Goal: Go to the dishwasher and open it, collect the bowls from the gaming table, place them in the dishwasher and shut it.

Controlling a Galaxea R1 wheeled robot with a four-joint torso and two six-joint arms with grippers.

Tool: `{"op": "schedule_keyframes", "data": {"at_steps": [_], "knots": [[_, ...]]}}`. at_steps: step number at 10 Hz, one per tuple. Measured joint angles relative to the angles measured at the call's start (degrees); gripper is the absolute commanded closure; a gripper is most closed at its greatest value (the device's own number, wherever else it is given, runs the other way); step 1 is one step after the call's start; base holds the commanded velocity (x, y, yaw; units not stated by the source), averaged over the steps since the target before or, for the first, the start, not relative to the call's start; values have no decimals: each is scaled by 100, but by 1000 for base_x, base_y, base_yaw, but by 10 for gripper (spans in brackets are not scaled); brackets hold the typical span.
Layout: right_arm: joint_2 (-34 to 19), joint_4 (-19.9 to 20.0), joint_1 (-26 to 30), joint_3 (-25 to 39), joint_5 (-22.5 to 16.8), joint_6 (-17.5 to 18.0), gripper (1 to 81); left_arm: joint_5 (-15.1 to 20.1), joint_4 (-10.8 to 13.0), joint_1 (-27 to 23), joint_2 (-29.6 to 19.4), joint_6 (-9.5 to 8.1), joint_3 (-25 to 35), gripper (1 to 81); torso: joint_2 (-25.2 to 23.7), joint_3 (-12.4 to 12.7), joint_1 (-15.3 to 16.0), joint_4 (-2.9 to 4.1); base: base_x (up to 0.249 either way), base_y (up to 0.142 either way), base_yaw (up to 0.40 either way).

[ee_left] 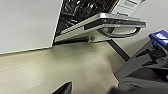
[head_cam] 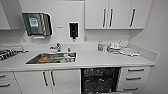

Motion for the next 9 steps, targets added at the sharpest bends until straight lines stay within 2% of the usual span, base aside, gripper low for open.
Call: {"op": "schedule_keyframes", "data": {"at_steps": [2, 4, 6, 9], "knots": [[240, -144, -304, -479, 13, -617, 10, 4, -2, 258, 653, -73, -824, 10, 0, 0, 0, 0, 0, 0, 0], [557, -217, -584, -1019, 347, -1614, 10, 23, -2, 584, 1281, -96, -1694, 10, 0, 0, 0, 0, 0, 0, 0], [855, -306, -1172, -1389, 738, -2278, 10, 22, -2, 902, 1924, -160, -2532, 10, 0, 0, 0, 0, 0, 0, 0], [1304, -608, -1674, -2138, 1223, -2912, 10, 15, -2, 1241, 2836, -206, -3749, 10, 0, 2, 0, 0, 0, 0, 0]]}}
